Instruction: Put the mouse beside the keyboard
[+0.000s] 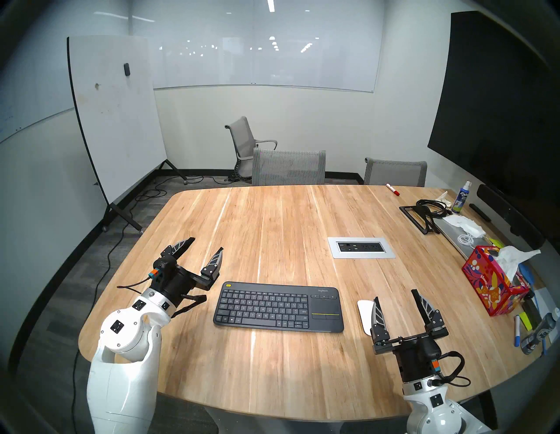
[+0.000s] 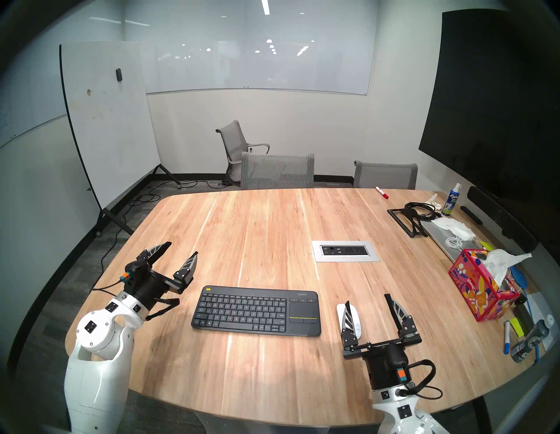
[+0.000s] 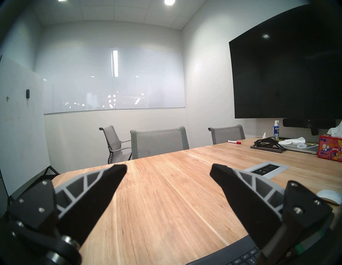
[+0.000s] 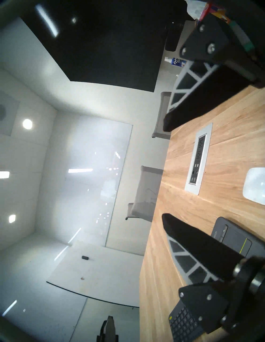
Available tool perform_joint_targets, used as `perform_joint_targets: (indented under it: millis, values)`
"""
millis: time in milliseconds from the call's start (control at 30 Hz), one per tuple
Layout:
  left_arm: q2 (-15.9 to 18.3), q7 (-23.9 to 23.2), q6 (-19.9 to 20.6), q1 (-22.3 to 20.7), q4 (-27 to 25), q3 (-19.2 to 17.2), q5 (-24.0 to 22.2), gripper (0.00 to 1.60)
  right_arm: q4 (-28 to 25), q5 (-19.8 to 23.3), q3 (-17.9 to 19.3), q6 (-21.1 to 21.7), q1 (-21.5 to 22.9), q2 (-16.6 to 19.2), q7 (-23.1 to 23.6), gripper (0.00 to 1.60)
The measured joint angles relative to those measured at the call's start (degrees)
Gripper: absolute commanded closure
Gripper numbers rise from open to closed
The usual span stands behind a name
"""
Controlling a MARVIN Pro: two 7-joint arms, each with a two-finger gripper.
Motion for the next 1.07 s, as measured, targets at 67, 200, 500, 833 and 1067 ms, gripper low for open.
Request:
perform_joint_targets:
  millis: [67, 200, 500, 833, 1067]
  values:
    - [0.0, 0.0, 0.0, 0.0, 0.0, 0.0, 0.0, 0.0, 0.0, -0.9, 0.1, -1.9, -0.4, 0.4, 0.0, 0.0]
    - [0.0, 0.0, 0.0, 0.0, 0.0, 0.0, 0.0, 0.0, 0.5, -2.3, 0.6, -5.2, -0.9, 1.0, 0.0, 0.0]
    - [0.0, 0.0, 0.0, 0.0, 0.0, 0.0, 0.0, 0.0, 0.7, -3.5, 0.8, -6.9, -1.4, 1.5, 0.1, 0.0]
    - [0.0, 0.0, 0.0, 0.0, 0.0, 0.0, 0.0, 0.0, 0.7, -3.5, 0.8, -7.2, -1.5, 1.7, 0.1, 0.0]
    - [0.0, 0.0, 0.0, 0.0, 0.0, 0.0, 0.0, 0.0, 0.7, -3.2, 0.8, -7.2, -1.5, 1.7, 0.1, 0.0]
